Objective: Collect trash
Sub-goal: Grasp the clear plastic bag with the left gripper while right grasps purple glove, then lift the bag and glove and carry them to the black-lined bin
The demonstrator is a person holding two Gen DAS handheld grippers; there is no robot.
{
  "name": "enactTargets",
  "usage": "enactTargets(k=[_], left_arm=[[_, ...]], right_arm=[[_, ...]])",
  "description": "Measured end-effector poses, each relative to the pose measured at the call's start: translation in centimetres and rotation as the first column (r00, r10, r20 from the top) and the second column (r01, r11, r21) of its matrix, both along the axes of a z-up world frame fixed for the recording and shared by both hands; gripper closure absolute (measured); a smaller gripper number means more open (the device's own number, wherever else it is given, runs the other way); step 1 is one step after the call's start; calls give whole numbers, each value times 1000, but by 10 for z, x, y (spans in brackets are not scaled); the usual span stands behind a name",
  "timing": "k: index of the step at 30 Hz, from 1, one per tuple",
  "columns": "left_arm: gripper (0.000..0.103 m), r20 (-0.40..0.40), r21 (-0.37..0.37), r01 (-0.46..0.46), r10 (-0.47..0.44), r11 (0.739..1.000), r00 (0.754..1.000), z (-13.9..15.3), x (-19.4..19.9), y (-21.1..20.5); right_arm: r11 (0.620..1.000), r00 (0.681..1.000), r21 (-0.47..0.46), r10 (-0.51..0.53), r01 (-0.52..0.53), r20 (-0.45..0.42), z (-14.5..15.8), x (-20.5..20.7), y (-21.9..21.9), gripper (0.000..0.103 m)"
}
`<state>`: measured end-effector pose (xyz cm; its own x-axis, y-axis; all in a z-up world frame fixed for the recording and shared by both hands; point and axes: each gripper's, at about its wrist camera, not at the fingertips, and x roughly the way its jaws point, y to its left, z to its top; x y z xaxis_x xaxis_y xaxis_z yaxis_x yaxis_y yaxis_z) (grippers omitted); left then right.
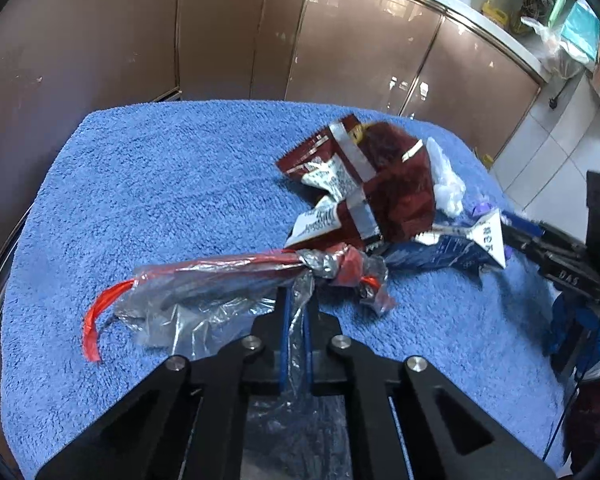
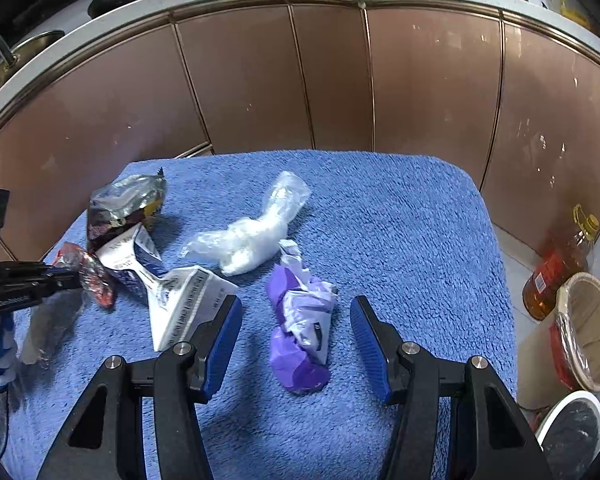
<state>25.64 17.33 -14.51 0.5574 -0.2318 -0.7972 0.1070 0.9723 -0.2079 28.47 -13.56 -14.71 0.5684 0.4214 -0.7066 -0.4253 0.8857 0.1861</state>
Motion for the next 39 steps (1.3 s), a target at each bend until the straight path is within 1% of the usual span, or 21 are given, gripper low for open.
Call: enactTargets(k=[2, 4, 6, 8, 13, 17, 20, 22, 27, 32, 39], left_arm=[[98, -1, -4, -16, 15, 1000, 1000, 2, 2, 6], [98, -1, 2, -39, 39, 999, 999, 3, 5, 13], [98, 0, -12, -66, 66, 998, 998, 5, 8, 20], [98, 2, -25, -90, 90, 996, 996, 9, 6, 21], [99, 21, -53, -136, 138, 989, 990, 20, -10, 28], [99, 47, -78, -160, 164, 984, 985, 34, -24, 30], [99, 68, -101, -172, 179, 980, 982, 46, -33, 35], [99, 80, -113, -177, 186, 978, 979, 47, -33, 43], [99, 117, -132, -185, 201, 974, 973, 66, -52, 52], [99, 162, -141, -188, 210, 972, 964, 93, -82, 53], [99, 249, -146, -182, 215, 972, 944, 143, -135, 45]], right_arm=[[1000, 1000, 0, -6, 6, -8, -1, 1, 0, 52], [1000, 1000, -3, -5, 5, -19, -2, 1, 0, 59], [1000, 999, -4, 8, -8, -34, -4, 1, 2, 70], [1000, 999, -3, 28, -28, -45, -5, -3, 6, 74], [996, 995, -1, 84, -84, -54, -3, -18, 19, 75], [993, 991, 5, 121, -121, -63, -1, -34, 29, 76], [989, 986, 20, 148, -147, -71, 0, -51, 33, 76], [986, 983, 24, 166, -165, -78, 1, -58, 34, 76], [981, 978, 26, 193, -191, -79, 7, -86, 35, 76], [983, 982, 27, 182, -181, -50, 26, -115, 25, 76], [987, 986, 37, 156, -158, 64, 78, -166, 0, 76]])
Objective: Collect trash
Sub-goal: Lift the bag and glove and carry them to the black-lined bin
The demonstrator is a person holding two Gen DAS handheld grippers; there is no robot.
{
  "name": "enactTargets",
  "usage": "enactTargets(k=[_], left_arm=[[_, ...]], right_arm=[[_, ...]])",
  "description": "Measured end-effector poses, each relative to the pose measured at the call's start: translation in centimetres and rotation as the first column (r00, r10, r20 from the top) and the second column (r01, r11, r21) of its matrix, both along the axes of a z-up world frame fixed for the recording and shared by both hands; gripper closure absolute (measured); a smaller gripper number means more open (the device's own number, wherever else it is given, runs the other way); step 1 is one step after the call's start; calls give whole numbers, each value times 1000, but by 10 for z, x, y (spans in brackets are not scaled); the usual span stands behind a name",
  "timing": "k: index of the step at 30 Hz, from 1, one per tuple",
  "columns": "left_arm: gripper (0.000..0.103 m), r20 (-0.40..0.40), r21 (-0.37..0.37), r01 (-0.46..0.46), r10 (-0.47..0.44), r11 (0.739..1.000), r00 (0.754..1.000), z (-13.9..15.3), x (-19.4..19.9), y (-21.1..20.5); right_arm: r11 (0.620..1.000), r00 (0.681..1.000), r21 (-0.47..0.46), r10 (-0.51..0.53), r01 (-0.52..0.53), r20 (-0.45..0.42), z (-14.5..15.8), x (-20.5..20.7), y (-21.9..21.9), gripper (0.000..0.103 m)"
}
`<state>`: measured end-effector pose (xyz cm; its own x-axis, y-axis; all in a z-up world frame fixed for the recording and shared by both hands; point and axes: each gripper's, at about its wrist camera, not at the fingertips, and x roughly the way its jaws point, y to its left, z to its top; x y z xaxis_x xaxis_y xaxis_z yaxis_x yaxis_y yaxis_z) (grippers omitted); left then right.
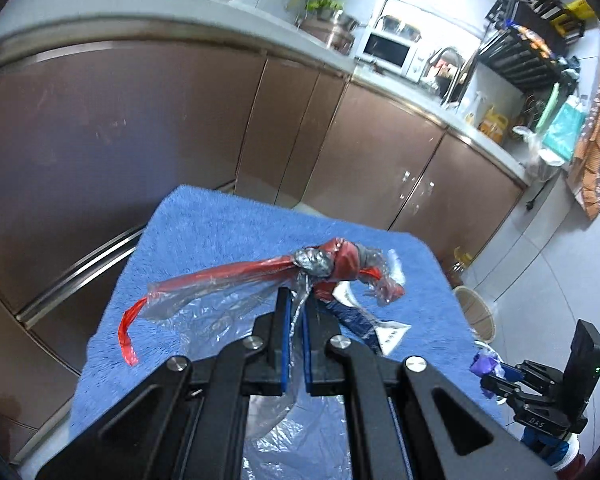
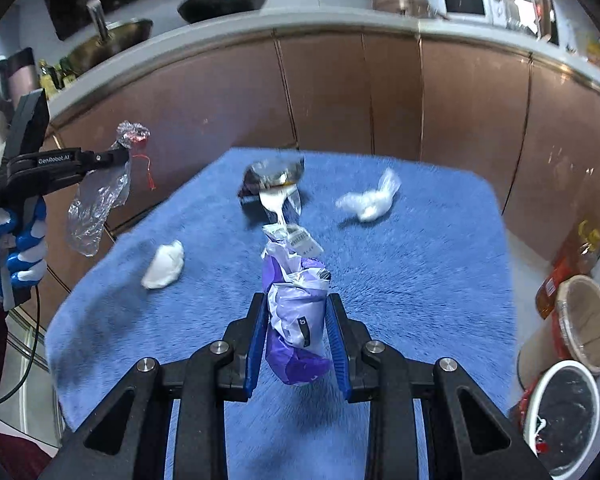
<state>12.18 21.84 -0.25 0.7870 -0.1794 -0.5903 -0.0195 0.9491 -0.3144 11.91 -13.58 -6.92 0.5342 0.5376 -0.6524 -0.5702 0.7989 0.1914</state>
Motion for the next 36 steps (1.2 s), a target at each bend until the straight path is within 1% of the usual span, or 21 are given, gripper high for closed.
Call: enactTargets(k=[4, 8, 12, 15, 17, 21, 24, 30, 33, 36], left_arm=[[99, 56, 30, 19, -21, 999, 998, 33, -29, -18], [99, 104, 74, 60, -67, 995, 992, 63, -49, -49], [99, 139, 103, 107, -121, 989, 983, 86, -57, -85], [99, 152, 116, 154, -171, 981, 973, 98, -54, -116], [99, 152, 124, 205, -223, 971, 963, 103, -47, -146], [99, 134, 134, 298, -315, 945, 940, 102, -29, -203], [99, 117, 136, 371, -387, 919, 915, 95, -13, -251], [99, 80, 160, 465, -481, 871, 873, 75, 11, -333], [99, 55, 184, 509, -526, 841, 849, 60, 18, -371], [99, 34, 227, 551, -572, 803, 819, 47, 23, -410]], right_arm=[[999, 997, 36, -43, 41, 69, 30, -33, -22, 76], [992, 987, 84, -106, 96, 121, 49, -57, -54, 76], [980, 971, 124, -174, 154, 164, 62, -73, -85, 76], [965, 949, 145, -243, 216, 200, 71, -84, -115, 76], [954, 933, 152, -288, 259, 214, 74, -88, -131, 76], [915, 890, 168, -397, 366, 224, 74, -93, -170, 76], [884, 860, 182, -463, 431, 215, 69, -93, -197, 76], [816, 796, 195, -576, 544, 185, 55, -88, -246, 76], [782, 765, 194, -622, 593, 167, 47, -83, -267, 76], [758, 743, 184, -651, 626, 157, 39, -78, -281, 76]])
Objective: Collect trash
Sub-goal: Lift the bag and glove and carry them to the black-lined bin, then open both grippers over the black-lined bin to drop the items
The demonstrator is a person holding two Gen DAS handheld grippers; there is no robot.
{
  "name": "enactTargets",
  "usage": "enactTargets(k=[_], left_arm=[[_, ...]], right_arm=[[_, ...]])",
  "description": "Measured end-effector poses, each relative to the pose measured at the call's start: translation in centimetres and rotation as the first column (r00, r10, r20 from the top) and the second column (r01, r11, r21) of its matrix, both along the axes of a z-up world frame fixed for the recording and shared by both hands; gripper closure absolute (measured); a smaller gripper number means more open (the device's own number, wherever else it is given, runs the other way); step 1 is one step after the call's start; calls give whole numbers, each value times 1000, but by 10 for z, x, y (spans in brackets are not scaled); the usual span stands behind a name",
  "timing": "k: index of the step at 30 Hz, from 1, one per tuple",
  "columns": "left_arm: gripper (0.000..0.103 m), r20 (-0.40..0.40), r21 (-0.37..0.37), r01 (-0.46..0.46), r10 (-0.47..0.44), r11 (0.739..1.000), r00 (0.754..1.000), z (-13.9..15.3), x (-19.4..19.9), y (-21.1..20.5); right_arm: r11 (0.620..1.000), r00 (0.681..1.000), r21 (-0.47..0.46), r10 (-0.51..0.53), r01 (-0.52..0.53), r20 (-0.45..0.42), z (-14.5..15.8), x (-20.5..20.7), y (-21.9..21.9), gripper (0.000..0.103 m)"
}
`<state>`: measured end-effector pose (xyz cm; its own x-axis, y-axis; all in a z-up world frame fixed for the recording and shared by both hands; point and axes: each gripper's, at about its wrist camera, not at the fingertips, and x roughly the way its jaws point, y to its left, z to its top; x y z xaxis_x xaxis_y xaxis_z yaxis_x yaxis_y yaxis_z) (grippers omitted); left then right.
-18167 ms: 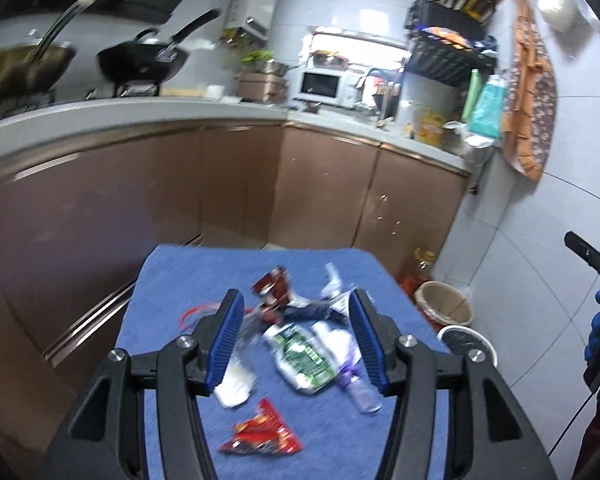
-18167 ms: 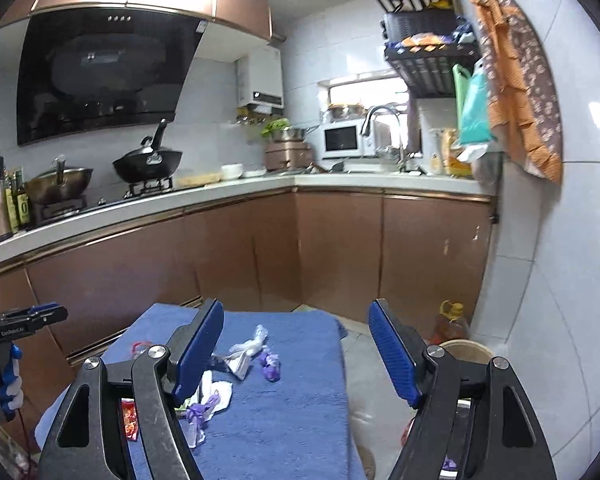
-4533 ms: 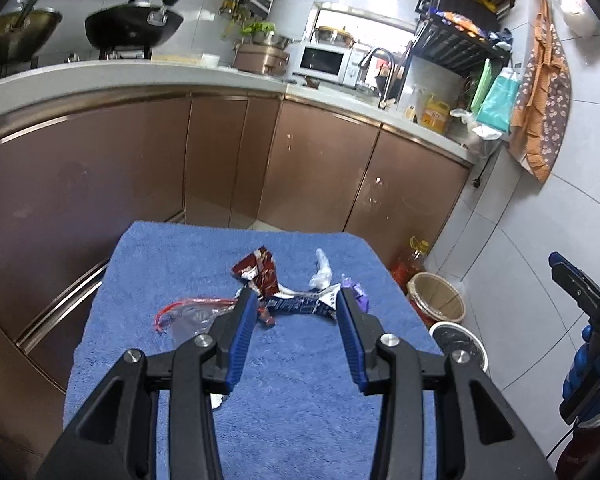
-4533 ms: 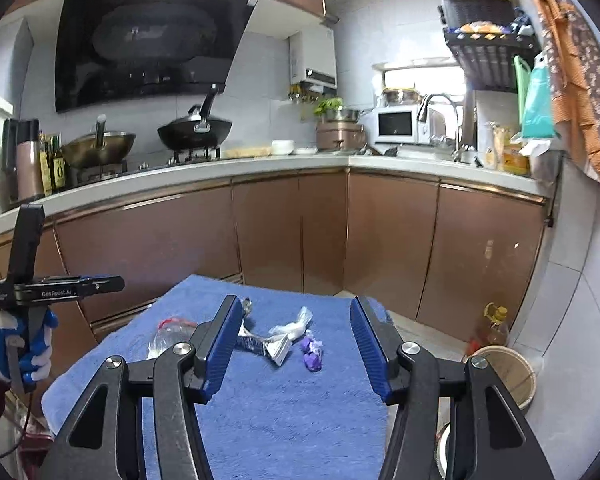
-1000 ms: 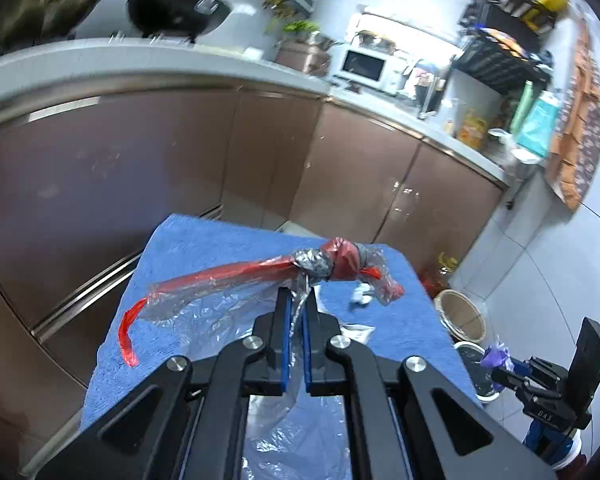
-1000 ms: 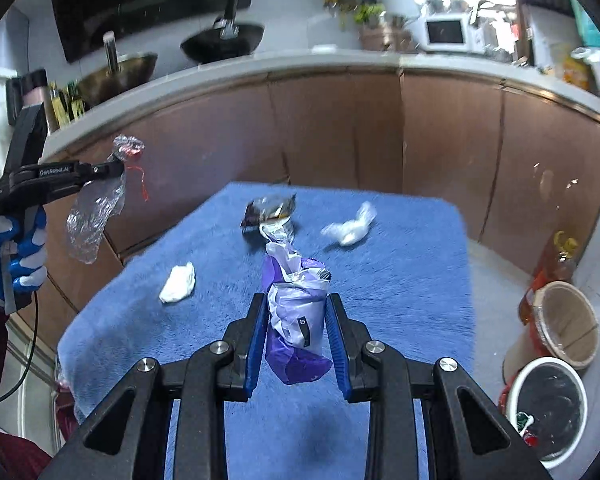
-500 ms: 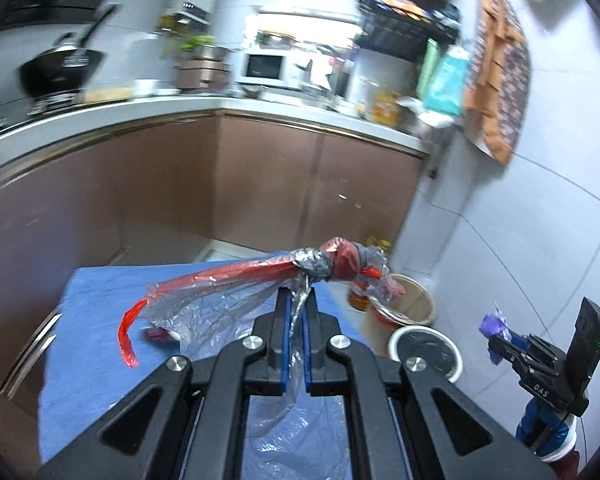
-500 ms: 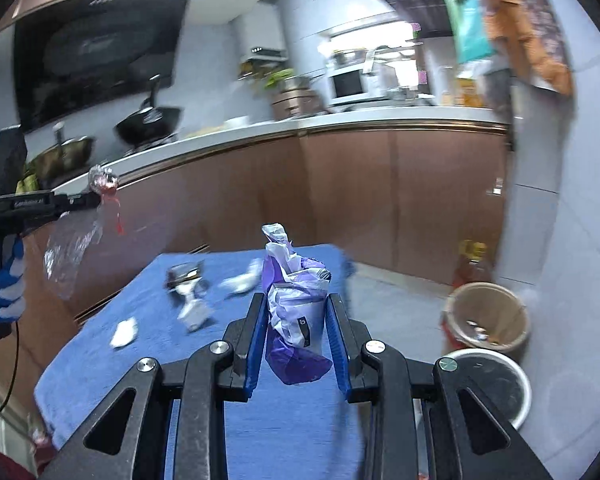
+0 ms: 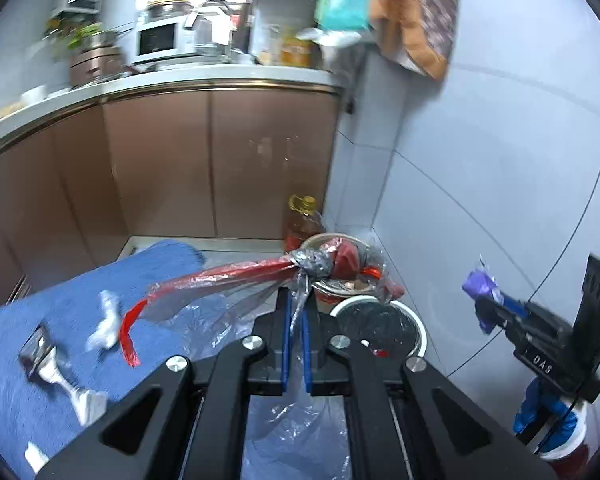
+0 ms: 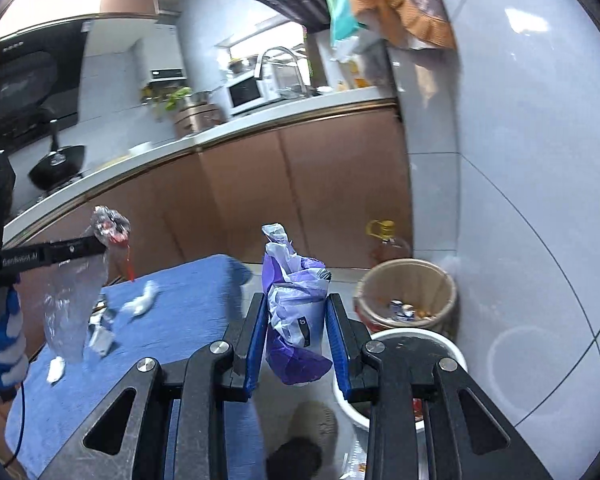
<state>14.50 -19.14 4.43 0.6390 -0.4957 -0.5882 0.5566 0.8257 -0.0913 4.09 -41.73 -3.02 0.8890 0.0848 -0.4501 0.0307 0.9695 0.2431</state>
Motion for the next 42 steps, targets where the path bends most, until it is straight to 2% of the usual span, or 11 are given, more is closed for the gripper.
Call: enactTargets(k=[7, 13, 20, 24, 27, 32, 37, 39, 40, 41, 42], left_arm=[[99, -4, 52, 81, -81, 995, 997, -25, 16, -60], [99, -46, 79, 130, -127, 988, 991, -53, 41, -103], [99, -145, 75, 188, -176, 979, 974, -98, 72, -155], [99, -256, 5, 204, -196, 979, 947, -129, 99, -188], [99, -308, -16, 206, -201, 978, 930, -148, 112, -208], [99, -335, 7, 202, -188, 979, 923, -178, 125, -237], [97, -375, 36, 189, -162, 981, 913, -201, 133, -257], [93, -397, 41, 185, -154, 982, 905, -209, 138, -263], [84, -403, 41, 183, -152, 982, 902, -212, 140, -265], [67, -410, 38, 178, -147, 983, 900, -216, 141, -266], [59, -412, 36, 173, -143, 984, 900, -217, 142, -266]], right_arm=[[998, 997, 6, -64, 65, -49, -26, 16, -21, 76], [994, 990, 31, -97, 101, -106, -55, 35, -42, 75], [987, 974, 47, -141, 151, -180, -89, 57, -66, 75], [980, 958, 59, -169, 188, -233, -115, 68, -80, 75], [974, 940, 70, -190, 217, -282, -138, 76, -90, 75], [965, 916, 84, -208, 250, -343, -169, 83, -102, 75], [958, 902, 88, -221, 272, -372, -186, 86, -107, 74], [954, 893, 83, -234, 287, -385, -191, 87, -110, 74], [952, 888, 79, -242, 294, -391, -193, 88, -111, 74], [951, 883, 70, -251, 302, -396, -195, 87, -112, 72], [950, 881, 64, -255, 304, -399, -196, 87, -112, 69]])
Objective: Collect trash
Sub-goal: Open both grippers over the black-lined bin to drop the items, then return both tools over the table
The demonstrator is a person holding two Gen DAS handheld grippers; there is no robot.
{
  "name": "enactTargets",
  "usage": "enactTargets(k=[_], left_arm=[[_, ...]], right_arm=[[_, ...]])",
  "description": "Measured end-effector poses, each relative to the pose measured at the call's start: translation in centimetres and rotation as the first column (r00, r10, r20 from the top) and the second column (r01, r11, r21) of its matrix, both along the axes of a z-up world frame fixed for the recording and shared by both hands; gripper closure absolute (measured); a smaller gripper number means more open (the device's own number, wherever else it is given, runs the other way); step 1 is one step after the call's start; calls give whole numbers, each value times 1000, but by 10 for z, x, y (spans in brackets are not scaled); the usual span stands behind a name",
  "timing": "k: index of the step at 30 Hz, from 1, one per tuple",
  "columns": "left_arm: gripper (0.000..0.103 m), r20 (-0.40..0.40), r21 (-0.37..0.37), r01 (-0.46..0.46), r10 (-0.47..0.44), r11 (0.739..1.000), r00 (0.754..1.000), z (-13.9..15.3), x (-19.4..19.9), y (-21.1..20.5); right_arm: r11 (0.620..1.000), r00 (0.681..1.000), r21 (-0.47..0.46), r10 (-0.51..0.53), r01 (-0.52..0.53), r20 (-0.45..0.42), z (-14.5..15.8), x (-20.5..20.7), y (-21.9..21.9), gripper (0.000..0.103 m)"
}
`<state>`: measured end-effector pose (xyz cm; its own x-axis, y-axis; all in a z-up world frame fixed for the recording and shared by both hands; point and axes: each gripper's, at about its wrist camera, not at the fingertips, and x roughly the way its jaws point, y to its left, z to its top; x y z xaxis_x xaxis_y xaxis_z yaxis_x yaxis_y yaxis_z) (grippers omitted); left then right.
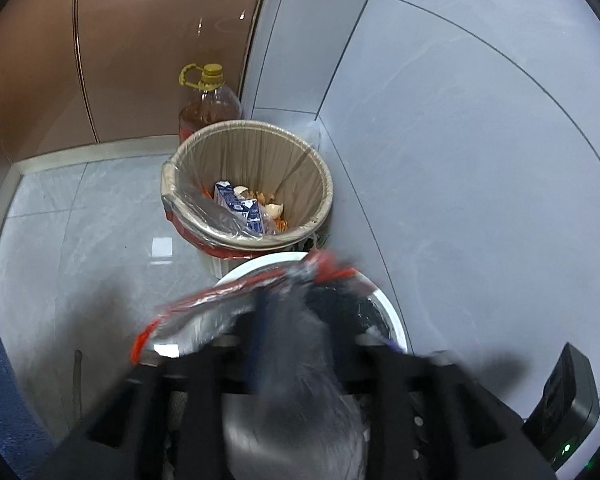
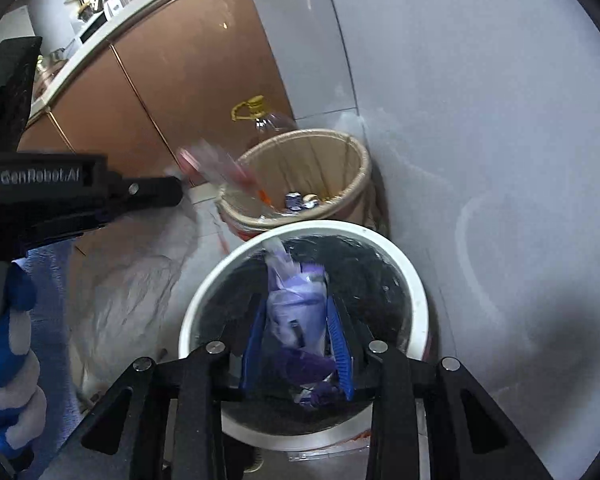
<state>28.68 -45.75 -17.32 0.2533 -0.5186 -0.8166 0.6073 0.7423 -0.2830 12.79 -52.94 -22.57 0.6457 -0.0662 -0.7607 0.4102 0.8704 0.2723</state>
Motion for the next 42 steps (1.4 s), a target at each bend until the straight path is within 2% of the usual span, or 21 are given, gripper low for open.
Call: enactTargets(k=[1, 6, 9, 14, 17, 19, 23, 29, 35, 40, 42], left_arm=[[53, 0, -6, -8, 8, 1000, 1000, -1, 0, 1], [53, -15, -18, -3, 2, 1000, 1000, -3, -2, 6], [53, -2, -36, -6, 6, 999, 1000, 8, -6, 17], [53, 88, -108, -26, 36, 994, 995, 56, -25, 52], [53, 157, -160, -36, 62, 986, 986, 91, -43, 85], [53, 208, -190, -50, 90, 981, 974, 114, -57, 112], [53, 299, -209, -101, 162, 973, 940, 150, -85, 167], [51, 427, -182, -177, 240, 967, 872, 188, -124, 240], [47, 516, -182, -257, 314, 949, 797, 211, -161, 312], [47, 548, -181, -304, 353, 935, 758, 221, -184, 356], [47, 551, -179, -317, 362, 931, 752, 221, -191, 372]], right_arm=[[1000, 1000, -3, -1, 1, -3, 0, 0, 0, 68], [1000, 1000, -28, -6, 5, -16, 1, -3, 2, 63], [999, 1000, -32, -10, 9, -8, 6, -4, 5, 63], [997, 999, -70, 14, -11, 44, 39, -9, 24, 59], [993, 993, -109, 50, -38, 106, 75, -14, 42, 54], [990, 987, -131, 73, -54, 142, 96, -19, 53, 53], [982, 966, -169, 124, -87, 227, 143, -33, 79, 51], [964, 921, -213, 223, -159, 321, 200, -55, 127, 49], [943, 879, -237, 308, -232, 364, 228, -61, 173, 44], [921, 850, -257, 374, -293, 371, 239, -60, 208, 44], [911, 837, -259, 402, -322, 372, 243, -60, 224, 44]])
